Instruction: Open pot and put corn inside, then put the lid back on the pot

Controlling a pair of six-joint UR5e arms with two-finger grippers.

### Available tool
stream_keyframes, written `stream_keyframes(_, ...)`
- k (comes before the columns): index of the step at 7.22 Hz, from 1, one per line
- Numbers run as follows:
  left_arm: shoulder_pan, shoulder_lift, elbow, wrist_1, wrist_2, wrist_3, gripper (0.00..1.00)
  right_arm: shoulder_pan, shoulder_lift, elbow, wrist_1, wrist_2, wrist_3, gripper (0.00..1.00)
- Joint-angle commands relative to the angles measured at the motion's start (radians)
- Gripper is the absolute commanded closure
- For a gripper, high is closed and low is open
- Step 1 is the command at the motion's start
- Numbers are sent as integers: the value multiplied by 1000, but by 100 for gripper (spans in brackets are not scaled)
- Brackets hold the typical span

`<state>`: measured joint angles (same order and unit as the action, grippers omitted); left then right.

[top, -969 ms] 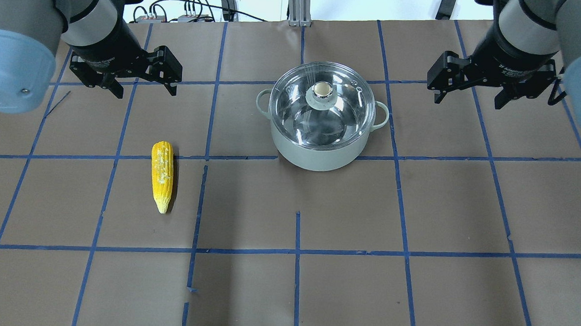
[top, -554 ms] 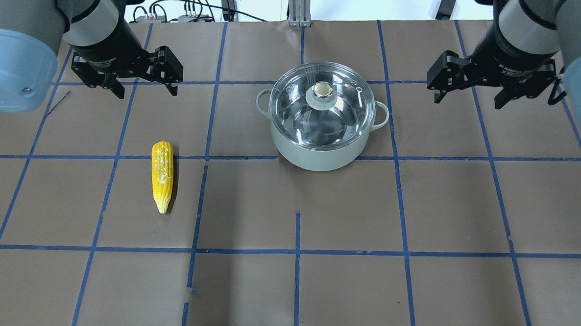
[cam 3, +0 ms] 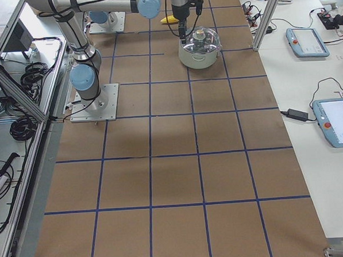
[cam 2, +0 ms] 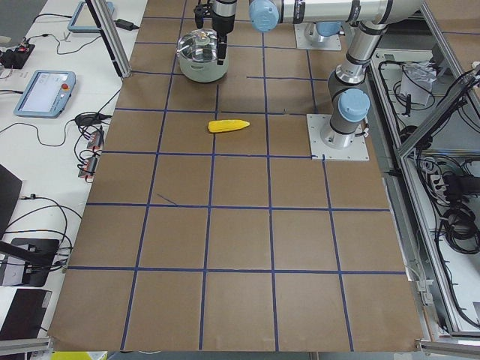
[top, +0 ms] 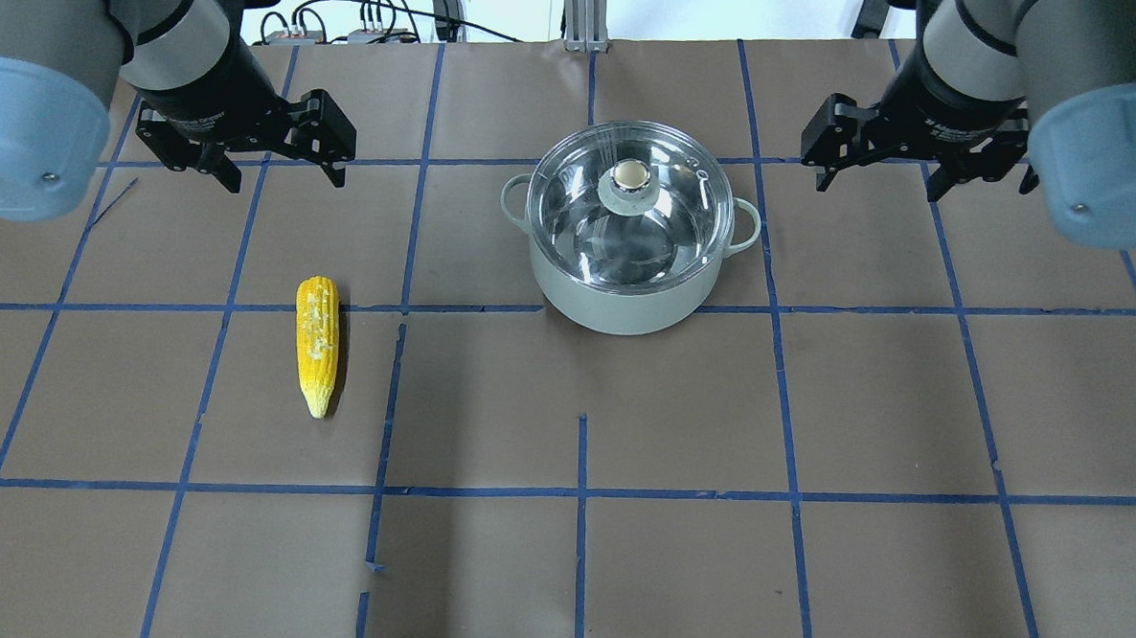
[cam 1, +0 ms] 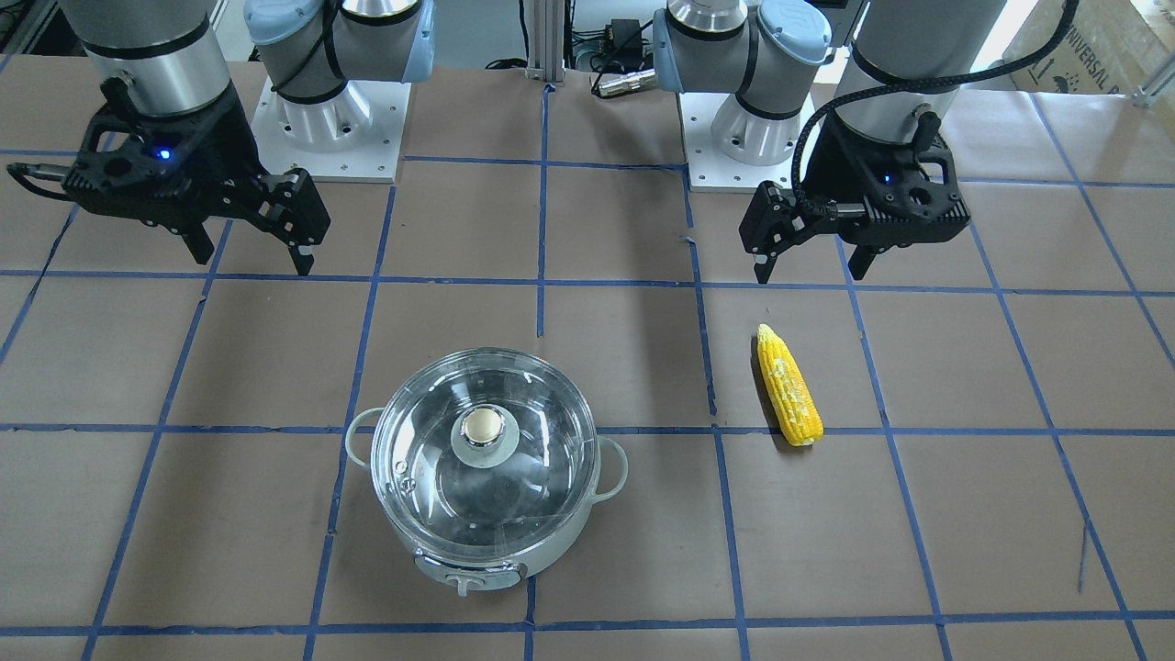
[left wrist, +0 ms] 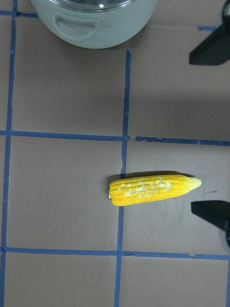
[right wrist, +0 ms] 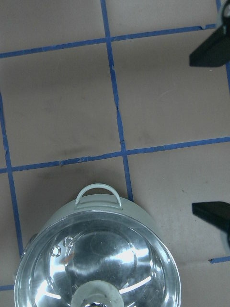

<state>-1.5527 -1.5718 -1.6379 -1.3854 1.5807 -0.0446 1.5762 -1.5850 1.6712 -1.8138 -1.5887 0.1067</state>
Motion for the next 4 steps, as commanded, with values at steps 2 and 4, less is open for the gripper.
stream_keyframes(2,99,-95,-25,31,-11,107,0,146,103,-16,-102,-25,4,0)
stream_keyframes(4,201,-128,-90,48,-10,157,0,163,96,-37,33,-53,1,0)
